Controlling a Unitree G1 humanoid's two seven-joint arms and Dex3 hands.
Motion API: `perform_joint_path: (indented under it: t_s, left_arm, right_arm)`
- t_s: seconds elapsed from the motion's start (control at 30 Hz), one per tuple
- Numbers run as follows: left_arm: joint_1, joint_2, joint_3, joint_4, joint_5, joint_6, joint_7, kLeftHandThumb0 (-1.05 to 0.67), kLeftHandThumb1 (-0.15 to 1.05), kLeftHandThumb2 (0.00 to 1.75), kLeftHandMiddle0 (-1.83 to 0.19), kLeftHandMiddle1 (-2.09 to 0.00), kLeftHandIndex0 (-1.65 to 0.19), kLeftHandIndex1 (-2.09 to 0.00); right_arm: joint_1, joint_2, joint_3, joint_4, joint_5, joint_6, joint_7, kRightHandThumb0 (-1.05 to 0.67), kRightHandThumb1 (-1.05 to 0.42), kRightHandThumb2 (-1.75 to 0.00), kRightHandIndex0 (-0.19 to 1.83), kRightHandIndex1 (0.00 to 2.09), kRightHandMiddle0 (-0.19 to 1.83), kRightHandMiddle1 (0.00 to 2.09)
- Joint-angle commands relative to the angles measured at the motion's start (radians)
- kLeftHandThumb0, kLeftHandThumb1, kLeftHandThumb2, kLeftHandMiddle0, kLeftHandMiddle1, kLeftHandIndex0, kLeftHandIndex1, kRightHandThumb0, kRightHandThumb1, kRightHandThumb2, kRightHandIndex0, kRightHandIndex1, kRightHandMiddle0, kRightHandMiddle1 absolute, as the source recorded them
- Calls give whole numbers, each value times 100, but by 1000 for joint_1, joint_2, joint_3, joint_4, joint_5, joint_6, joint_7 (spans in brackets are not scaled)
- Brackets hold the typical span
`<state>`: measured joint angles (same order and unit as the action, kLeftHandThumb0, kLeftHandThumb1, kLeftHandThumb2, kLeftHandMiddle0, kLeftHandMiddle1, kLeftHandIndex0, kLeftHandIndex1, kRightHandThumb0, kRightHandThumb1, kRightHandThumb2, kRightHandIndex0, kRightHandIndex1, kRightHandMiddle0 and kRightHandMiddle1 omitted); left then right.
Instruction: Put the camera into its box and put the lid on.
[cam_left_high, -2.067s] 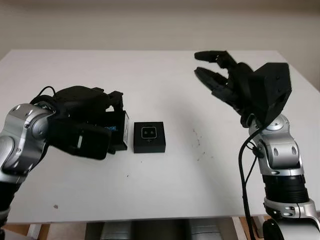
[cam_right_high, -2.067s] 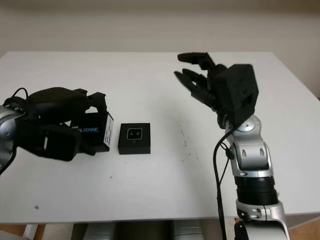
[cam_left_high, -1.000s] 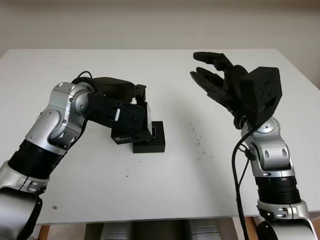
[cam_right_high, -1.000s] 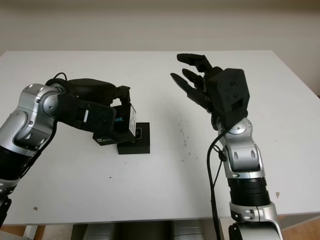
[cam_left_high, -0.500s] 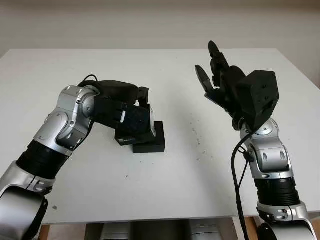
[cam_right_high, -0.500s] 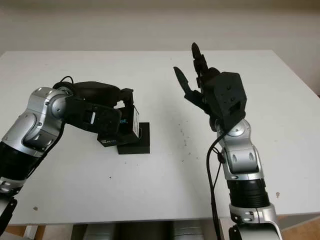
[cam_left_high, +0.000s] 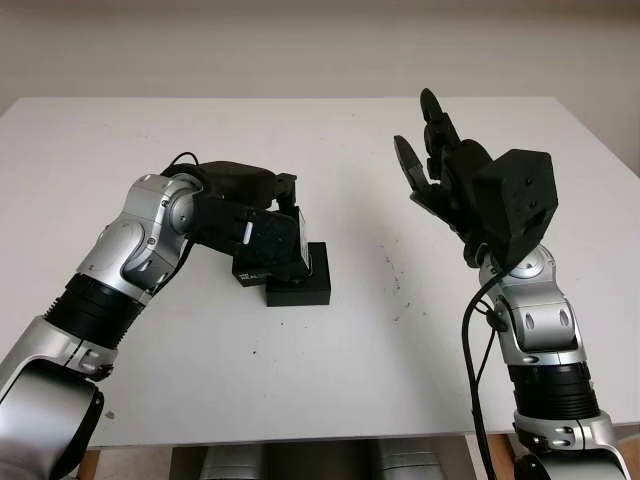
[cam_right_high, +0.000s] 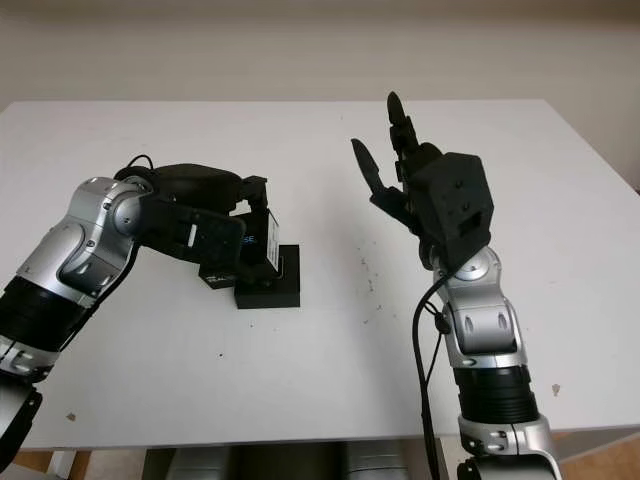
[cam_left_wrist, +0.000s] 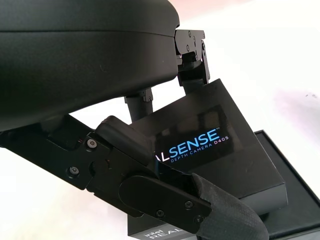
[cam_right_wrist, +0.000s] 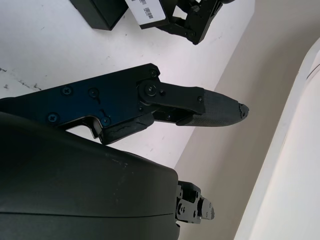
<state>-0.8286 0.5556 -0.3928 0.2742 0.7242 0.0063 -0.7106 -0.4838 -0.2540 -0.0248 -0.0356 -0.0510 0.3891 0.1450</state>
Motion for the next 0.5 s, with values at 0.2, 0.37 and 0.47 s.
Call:
perform_joint_path:
  t_s: [0.2,0.37,0.47]
  left_arm:
    - [-57,-33,-10,75,-36,-55,28,-20,105,29,-77,-209,-26,-198]
    - [-75,-52,-19,89,-40,-48,14,-22,105,27,-60,-209,17,-183]
    - [-73,-58,-28,70,-26,-21,1,-22,105,25,-63,-209,-11,-207]
  right_arm:
    - [2,2,-7,-24,3,11,-5,-67,-105,-56,-19,4,-17,5]
    - [4,0,-5,-21,1,5,-4,-68,-105,-57,-19,3,-17,5]
    - [7,4,-7,-20,6,0,-4,-70,-105,-57,-19,1,-18,5]
